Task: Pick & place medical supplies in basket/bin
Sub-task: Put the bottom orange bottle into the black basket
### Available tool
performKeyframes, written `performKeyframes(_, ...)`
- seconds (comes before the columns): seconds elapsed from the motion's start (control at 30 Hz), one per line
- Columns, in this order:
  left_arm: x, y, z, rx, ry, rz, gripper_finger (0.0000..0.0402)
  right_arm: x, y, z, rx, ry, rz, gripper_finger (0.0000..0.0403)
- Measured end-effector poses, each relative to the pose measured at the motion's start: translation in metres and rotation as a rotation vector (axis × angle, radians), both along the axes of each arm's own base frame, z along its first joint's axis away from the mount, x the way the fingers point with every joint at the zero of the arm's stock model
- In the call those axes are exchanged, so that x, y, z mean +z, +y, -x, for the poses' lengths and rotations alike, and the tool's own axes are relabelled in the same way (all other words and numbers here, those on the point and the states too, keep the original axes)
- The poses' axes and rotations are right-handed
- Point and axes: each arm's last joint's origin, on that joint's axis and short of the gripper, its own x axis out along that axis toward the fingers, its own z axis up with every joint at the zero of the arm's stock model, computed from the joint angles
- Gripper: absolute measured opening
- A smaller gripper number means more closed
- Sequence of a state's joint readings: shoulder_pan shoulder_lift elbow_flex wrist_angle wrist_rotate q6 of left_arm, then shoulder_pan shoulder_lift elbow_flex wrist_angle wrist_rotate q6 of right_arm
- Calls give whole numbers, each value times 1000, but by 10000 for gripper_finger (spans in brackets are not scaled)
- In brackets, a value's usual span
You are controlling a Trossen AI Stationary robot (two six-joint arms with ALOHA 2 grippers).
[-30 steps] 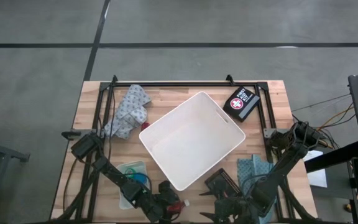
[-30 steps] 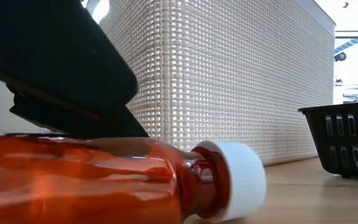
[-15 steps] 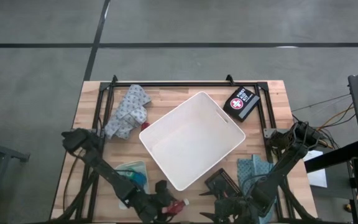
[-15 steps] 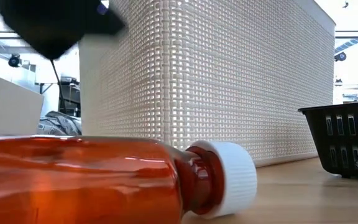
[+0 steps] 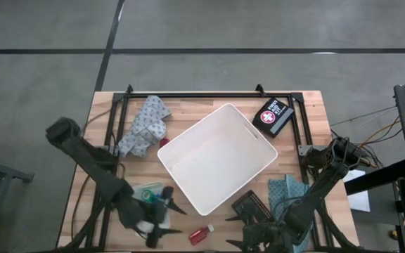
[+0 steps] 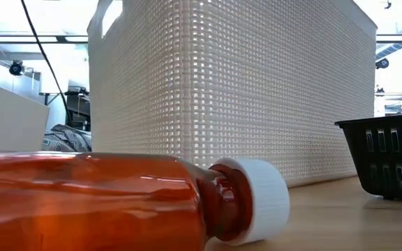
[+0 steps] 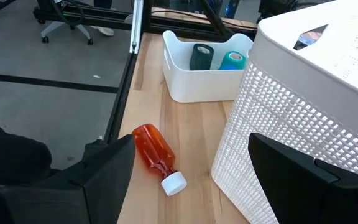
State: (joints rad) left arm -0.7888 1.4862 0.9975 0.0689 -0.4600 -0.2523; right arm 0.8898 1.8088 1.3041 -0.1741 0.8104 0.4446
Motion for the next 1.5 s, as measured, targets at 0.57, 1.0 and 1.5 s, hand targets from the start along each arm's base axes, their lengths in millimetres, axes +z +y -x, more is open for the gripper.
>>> performKeyframes(0.57, -21, 48, 53, -71, -119, 129, 271, 0, 0, 0, 0, 0, 0, 311)
performKeyframes(1.0, -22, 48, 53, -31, -67, 242, 272, 0, 0, 0, 0, 0, 0, 311)
performKeyframes(1.5, -37, 52, 57, -21, 53, 118, 270, 0, -1, -1, 31, 3, 73, 311)
